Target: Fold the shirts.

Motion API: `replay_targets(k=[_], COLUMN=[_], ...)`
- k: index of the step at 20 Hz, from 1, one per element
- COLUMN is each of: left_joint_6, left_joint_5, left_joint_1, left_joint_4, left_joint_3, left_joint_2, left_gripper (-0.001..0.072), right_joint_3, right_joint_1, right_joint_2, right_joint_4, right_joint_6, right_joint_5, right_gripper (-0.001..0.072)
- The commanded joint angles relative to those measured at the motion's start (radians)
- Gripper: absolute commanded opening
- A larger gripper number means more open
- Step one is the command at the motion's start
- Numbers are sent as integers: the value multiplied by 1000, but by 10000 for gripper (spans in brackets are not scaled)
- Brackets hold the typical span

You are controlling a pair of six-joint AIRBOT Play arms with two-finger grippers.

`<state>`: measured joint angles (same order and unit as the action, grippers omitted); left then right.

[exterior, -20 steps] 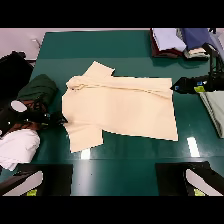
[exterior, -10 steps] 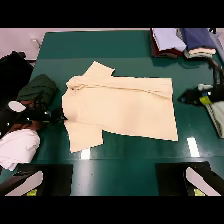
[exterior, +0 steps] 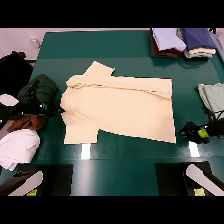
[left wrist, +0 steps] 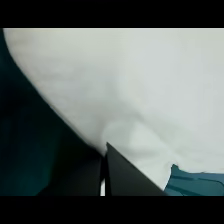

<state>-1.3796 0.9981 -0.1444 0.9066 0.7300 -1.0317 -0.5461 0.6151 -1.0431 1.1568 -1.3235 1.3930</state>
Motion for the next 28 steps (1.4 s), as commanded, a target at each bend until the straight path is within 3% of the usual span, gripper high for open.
replay_targets(k=[1,2,5,6,7,12,18,23,28], left_joint_6=[2,3,11,11,11,-3,-11,-66,-113], left_joint_5=[8,11,19,35,45,92,124,123,162], left_joint_1=[-1,-1,-1,-1,-1,-1,-1,-1,-1], left_joint_4=[0,0,-2,4,10,15,18,54,127], left_joint_3=[5,5,8,24,49,353,983,1311,1291], left_joint_2=[2,2,5,10,30,214,317,317,283], left_gripper=[21,21,21,20,20,20,20,20,20], right_joint_3=[56,51,-2,-33,-71,-413,-994,-1361,-1543], right_joint_1=[-72,-118,-240,-270,-298,-369,-367,-367,-367], right_joint_2=[-52,-62,-60,-41,-11,222,389,341,196], right_joint_4=[-67,-71,-66,-65,-66,-66,-35,107,127], right_joint_6=[16,16,17,17,17,3,-9,-69,-94], right_joint_5=[-32,-35,-50,-50,-48,-50,-129,-29,156], right_gripper=[449,437,122,41,14,15,14,14,13])
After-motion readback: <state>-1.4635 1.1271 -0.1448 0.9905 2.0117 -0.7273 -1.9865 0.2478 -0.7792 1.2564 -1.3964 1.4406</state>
